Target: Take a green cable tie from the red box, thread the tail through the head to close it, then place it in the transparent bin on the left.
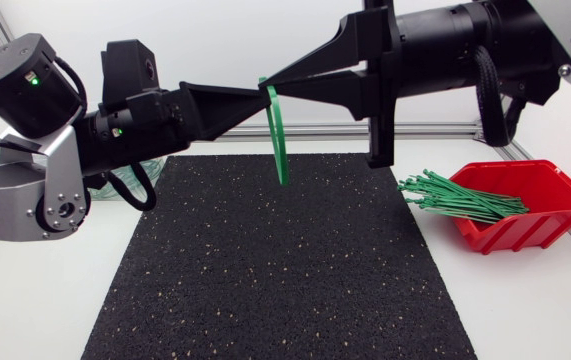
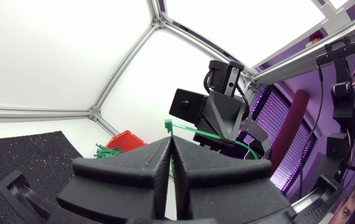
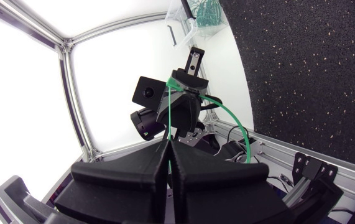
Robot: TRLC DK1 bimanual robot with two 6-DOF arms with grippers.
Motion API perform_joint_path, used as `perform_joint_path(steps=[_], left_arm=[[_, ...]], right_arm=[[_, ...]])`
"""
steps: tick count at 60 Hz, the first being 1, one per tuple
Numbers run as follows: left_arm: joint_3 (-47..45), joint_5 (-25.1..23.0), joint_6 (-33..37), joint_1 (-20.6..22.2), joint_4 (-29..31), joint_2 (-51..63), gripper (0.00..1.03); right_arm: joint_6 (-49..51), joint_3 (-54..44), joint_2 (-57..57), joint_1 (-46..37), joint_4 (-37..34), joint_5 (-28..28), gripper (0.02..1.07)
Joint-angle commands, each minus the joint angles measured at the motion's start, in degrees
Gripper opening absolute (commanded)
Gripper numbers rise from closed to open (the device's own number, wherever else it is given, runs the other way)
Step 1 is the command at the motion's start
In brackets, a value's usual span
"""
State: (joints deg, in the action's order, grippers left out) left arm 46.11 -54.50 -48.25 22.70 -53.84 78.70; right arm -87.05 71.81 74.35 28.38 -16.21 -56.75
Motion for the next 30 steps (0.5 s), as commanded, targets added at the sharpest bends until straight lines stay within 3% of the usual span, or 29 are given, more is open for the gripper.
perform_joint_path(steps=[1, 30], left_arm=[[-0.7, 0.3, -0.6, 0.5, -0.8, 0.0, 0.03], [-1.5, 0.2, 0.2, 2.3, -0.8, -1.2, 0.03]], right_arm=[[-1.8, -1.5, -0.2, -0.5, 0.8, 0.2, 0.07], [-1.8, -1.8, 0.3, -0.9, 1.5, 0.4, 0.07]])
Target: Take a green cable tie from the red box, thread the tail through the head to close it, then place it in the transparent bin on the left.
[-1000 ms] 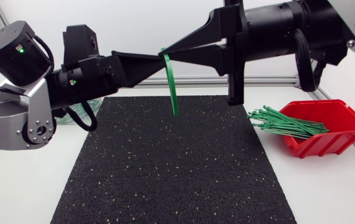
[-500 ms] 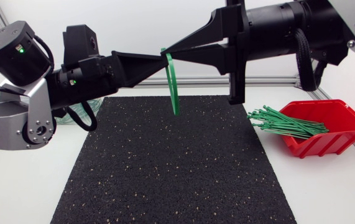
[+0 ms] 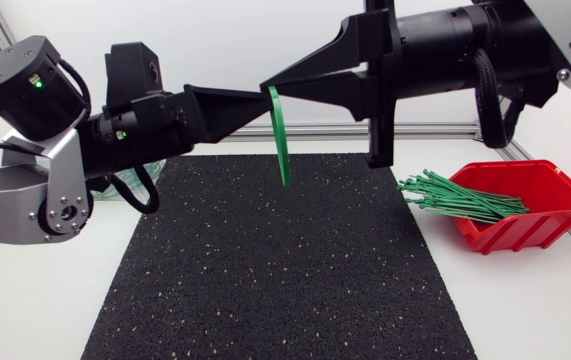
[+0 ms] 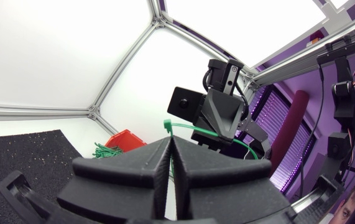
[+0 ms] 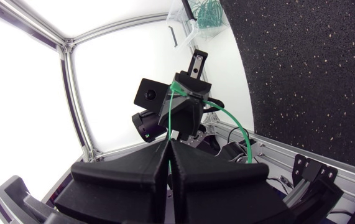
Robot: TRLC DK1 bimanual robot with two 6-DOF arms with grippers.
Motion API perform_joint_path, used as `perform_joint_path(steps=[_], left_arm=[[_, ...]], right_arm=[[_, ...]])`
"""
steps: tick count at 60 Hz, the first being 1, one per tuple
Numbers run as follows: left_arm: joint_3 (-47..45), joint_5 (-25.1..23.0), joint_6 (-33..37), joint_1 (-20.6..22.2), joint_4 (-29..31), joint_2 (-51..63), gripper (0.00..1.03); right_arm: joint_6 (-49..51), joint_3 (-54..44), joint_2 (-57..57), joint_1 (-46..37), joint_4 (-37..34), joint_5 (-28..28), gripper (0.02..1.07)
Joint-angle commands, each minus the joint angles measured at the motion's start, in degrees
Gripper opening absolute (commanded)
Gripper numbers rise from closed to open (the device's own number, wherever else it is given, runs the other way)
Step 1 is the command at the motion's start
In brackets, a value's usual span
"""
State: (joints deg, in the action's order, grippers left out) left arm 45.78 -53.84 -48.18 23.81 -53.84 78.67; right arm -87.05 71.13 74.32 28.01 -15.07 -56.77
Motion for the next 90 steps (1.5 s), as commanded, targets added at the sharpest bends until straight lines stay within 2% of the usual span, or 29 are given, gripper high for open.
perform_joint_path(steps=[1, 57, 83, 90], left_arm=[[-1.1, -0.4, 0.1, 1.1, -0.8, -1.2, 0.03], [-3.9, -0.5, -0.2, 3.0, -0.8, -8.9, 0.03], [-4.5, -0.5, -0.3, 2.5, -0.8, -10.3, 0.03], [-4.2, -0.5, -0.2, 2.3, -0.8, -8.8, 0.03]], right_arm=[[-1.8, -1.1, 0.4, -0.5, 0.4, 0.4, 0.07], [-2.3, -1.3, 4.3, 1.0, 2.6, 4.8, 0.07], [-2.3, -0.8, 7.2, 1.6, 2.8, 4.8, 0.07], [-2.3, -1.2, 6.5, 2.1, 3.7, 4.7, 0.1]])
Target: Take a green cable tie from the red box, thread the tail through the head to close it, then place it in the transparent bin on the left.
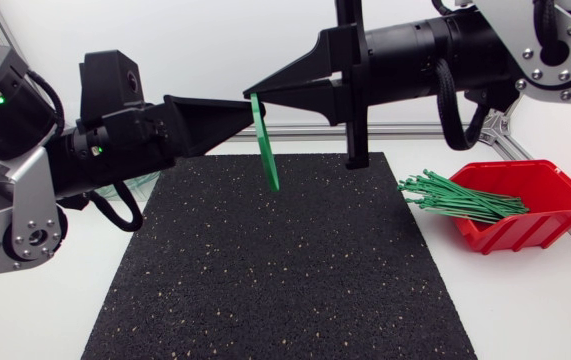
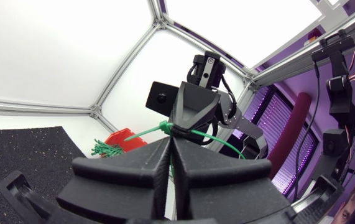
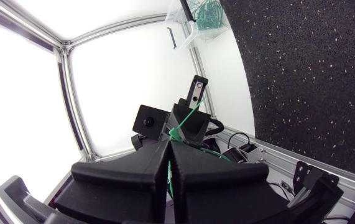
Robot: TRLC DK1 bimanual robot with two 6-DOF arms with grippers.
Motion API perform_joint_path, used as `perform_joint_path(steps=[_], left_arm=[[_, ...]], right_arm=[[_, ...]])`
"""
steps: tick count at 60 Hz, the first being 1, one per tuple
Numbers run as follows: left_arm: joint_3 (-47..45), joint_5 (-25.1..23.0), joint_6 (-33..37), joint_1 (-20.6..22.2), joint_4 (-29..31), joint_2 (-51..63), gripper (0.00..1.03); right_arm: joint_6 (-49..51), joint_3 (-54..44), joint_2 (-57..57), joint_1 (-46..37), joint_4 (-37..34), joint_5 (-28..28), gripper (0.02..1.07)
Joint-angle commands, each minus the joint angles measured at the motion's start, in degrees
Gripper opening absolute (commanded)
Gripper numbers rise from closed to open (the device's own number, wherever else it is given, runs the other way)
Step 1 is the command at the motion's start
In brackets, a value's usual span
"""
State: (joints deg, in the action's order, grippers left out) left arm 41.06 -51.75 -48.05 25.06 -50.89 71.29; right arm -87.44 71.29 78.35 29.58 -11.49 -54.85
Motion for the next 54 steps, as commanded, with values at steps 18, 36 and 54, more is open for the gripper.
perform_joint_path(steps=[18, 36, 54], left_arm=[[2.0, -3.3, 2.2, -2.0, -3.8, 2.9, 0.03], [3.2, -8.4, 8.7, -6.6, -3.8, 6.2, 0.03], [1.1, -17.9, 19.1, -8.0, -3.6, 7.2, 0.03]], right_arm=[[-0.5, -2.6, 0.7, -0.1, 1.7, -0.7, 0.5], [1.0, -3.3, -0.8, -2.9, 2.2, -1.8, 0.5], [10.6, -1.1, 2.6, -4.6, -0.1, -2.6, 0.44]])
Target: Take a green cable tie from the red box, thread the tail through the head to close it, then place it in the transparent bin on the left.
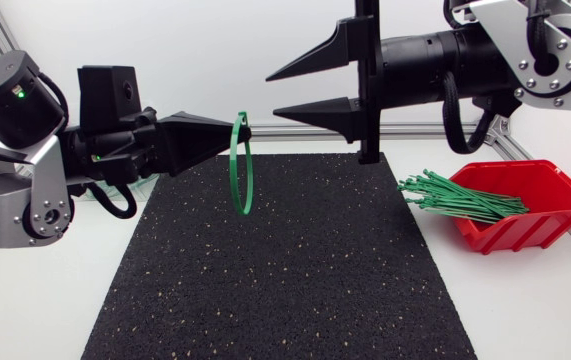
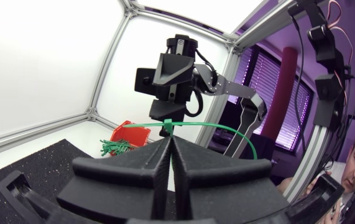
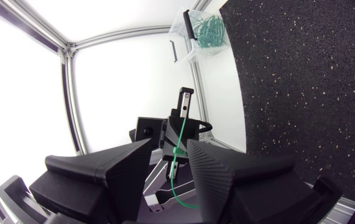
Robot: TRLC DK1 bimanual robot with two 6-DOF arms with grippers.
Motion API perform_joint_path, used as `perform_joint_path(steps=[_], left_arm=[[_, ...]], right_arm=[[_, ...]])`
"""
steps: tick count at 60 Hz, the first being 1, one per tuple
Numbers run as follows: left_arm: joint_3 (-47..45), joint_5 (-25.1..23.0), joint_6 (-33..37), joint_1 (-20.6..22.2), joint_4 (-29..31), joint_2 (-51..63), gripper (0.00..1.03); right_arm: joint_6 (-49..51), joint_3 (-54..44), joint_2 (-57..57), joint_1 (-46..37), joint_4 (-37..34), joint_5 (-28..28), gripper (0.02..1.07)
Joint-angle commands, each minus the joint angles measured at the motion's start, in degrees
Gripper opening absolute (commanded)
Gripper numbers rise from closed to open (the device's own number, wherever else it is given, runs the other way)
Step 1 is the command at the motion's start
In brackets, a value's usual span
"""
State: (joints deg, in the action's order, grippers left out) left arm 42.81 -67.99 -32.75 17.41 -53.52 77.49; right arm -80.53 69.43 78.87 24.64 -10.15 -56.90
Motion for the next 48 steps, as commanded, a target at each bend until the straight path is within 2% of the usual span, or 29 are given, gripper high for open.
perform_joint_path(steps=[1, 13, 26, 37, 48], left_arm=[[-0.9, -1.9, 4.8, -0.4, -1.0, 1.0, 0.03], [-1.3, -4.1, 11.8, -1.0, -0.9, 2.8, 0.03], [-2.1, -5.4, 20.2, -1.2, -0.7, 3.4, 0.03], [-2.0, -5.3, 24.7, -0.3, -0.3, 4.9, 0.03], [-1.6, -5.2, 25.9, 0.1, -0.2, 5.8, 0.03]], right_arm=[[4.3, 0.6, 2.3, 0.4, -1.5, -0.7, 0.44], [10.7, 1.8, 4.4, 1.8, -5.0, -1.0, 0.44], [16.4, 2.3, 5.4, 1.5, -5.1, -2.9, 0.44], [20.3, 2.4, 6.8, 0.7, -5.1, -5.5, 0.44], [23.4, 2.3, 8.1, 0.5, -6.3, -6.1, 0.43]])
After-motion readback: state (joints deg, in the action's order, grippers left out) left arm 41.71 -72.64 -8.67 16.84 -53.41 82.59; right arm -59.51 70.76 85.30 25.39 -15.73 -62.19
